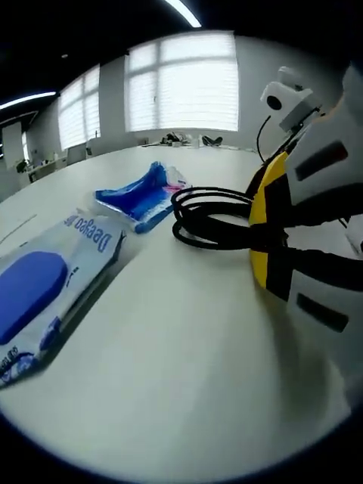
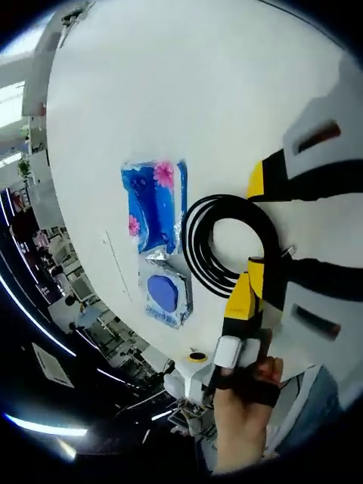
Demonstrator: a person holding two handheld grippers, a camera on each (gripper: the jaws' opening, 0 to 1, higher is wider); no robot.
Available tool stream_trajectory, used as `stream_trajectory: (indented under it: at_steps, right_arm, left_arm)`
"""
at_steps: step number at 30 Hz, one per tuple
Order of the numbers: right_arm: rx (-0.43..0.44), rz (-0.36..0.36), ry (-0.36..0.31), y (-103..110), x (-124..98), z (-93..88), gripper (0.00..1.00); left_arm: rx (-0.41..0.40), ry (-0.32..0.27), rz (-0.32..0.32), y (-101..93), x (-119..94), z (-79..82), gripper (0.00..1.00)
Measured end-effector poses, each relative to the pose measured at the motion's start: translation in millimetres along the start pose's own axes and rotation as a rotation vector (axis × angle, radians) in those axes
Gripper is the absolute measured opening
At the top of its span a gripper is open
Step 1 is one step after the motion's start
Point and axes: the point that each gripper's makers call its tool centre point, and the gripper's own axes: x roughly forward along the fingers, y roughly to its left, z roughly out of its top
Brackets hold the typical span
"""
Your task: Arrange the tabletop items into an orderly group along one side of the table until the central work area is clear of visible clutter.
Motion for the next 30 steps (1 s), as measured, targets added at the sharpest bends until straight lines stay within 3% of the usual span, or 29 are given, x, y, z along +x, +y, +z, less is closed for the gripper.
stream_trajectory:
  at_steps: [4,8,13,21,30]
  right_arm:
    - [-0.145,-0.002,-0.029,8.7,-8.0,5.4,0.22]
    - [-0.216,0.048,0.006,25.6,-0.2,-5.6,0.16]
    - [-0.232,0.055,0.07,27.4,12.9,-22.3,0.16]
    - [-0.23,0.04,0.08,19.2,19.6,-20.7,0.07]
    - [-0.228,0.044,0.073,19.3,20.3,-19.8,0.06]
  left_arm:
    - [-0.005,-0.001,0.0,0.7,0.5,-1.7,0.05]
    - [-0.009,0.0,-0.001,1.8,1.5,-2.3,0.05]
    - [-0.005,-0.001,-0.003,1.0,0.8,-2.1,0.06]
    - [0.009,-0.007,-0.015,-2.3,-2.6,0.4,0.09]
    - [0.03,-0.022,-0.042,-11.3,-14.7,5.7,0.28]
